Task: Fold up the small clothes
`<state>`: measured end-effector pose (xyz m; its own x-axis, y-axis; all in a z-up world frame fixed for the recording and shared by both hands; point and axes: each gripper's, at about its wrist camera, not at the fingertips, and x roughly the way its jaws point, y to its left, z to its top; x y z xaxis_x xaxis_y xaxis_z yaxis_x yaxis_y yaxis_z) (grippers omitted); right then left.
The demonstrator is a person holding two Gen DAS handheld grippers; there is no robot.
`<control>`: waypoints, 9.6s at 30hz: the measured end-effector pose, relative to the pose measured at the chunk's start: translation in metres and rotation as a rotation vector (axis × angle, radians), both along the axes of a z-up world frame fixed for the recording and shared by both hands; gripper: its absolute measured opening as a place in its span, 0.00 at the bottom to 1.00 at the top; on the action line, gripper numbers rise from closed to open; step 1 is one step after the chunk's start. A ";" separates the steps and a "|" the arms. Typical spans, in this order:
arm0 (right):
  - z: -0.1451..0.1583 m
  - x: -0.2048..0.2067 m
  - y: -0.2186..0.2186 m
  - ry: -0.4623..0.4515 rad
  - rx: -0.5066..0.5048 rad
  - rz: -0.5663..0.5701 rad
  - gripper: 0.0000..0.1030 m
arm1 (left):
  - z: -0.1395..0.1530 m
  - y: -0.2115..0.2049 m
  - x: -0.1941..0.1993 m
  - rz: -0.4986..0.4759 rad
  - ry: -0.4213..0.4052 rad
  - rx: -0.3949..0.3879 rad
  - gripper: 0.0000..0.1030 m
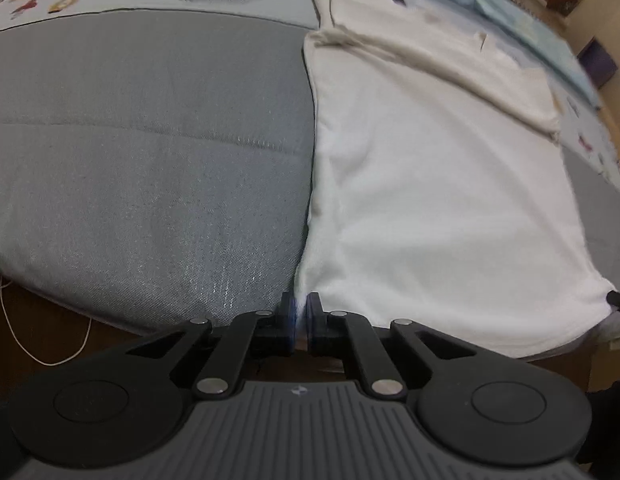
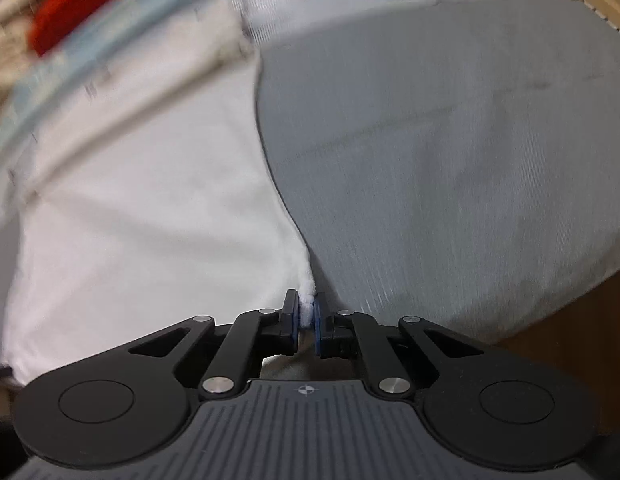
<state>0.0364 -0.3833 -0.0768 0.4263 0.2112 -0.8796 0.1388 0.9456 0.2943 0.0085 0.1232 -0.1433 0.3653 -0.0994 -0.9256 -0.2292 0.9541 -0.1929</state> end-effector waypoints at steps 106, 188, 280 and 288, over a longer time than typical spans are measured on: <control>0.036 0.190 0.037 -0.439 -0.111 -0.099 0.06 | 0.040 0.029 0.209 0.043 -0.330 0.102 0.08; 0.080 0.038 -0.022 -0.438 -0.154 -0.019 0.43 | -0.050 0.029 0.167 0.005 0.107 -0.194 0.54; 0.047 0.075 0.001 -0.295 -0.084 0.007 0.43 | 0.045 -0.242 0.198 -0.288 -0.186 -0.356 0.15; 0.042 0.073 0.004 -0.282 -0.102 0.027 0.43 | 0.067 -0.220 0.194 -0.286 -0.308 -0.412 0.34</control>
